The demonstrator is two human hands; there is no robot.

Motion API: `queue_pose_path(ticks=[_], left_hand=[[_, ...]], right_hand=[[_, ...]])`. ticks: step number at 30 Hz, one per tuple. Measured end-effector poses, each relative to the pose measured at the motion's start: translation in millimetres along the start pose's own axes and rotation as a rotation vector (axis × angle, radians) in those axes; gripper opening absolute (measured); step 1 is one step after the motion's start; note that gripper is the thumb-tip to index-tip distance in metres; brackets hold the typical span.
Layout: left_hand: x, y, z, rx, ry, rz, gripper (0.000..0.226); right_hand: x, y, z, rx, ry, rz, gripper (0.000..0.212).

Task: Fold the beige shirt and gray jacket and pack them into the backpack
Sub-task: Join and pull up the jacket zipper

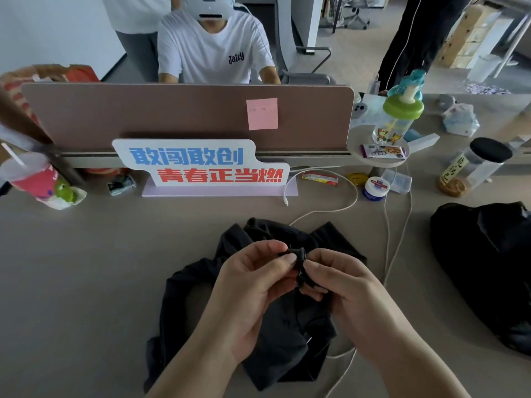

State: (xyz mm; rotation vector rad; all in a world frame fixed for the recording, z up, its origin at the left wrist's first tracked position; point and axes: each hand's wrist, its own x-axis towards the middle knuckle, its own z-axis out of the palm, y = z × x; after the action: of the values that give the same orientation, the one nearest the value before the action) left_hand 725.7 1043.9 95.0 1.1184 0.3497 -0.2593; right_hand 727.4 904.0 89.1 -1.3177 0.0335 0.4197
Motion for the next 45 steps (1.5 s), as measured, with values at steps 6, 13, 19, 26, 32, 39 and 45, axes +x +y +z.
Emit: queue_pose_path(ticks=[6, 13, 19, 26, 32, 39, 45], left_hand=[[0, 1, 0, -0.007, -0.017, -0.046, 0.023], [0, 3, -4, 0.067, -0.101, -0.112, 0.022], [0, 8, -6, 0.123, -0.215, -0.229, 0.026], [-3, 2, -2, -0.010, -0.180, -0.273, 0.018], [-3, -1, -2, 0.011, -0.178, -0.235, 0.015], [-3, 0, -4, 0.058, -0.204, -0.235, 0.016], [-3, 0, -4, 0.018, -0.237, -0.298, 0.019]], right_hand=[[-1, 2, -3, -0.023, 0.002, -0.018, 0.022], [-7, 2, -8, -0.095, 0.000, -0.013, 0.016], [-8, 1, -10, 0.134, -0.074, 0.119, 0.023], [-11, 2, -13, 0.164, -0.047, 0.105, 0.023], [-17, -1, -9, 0.127, -0.065, 0.067, 0.026], [-18, -2, -10, 0.063, -0.063, 0.066, 0.027], [-12, 2, -14, 0.071, -0.026, 0.060, 0.026]])
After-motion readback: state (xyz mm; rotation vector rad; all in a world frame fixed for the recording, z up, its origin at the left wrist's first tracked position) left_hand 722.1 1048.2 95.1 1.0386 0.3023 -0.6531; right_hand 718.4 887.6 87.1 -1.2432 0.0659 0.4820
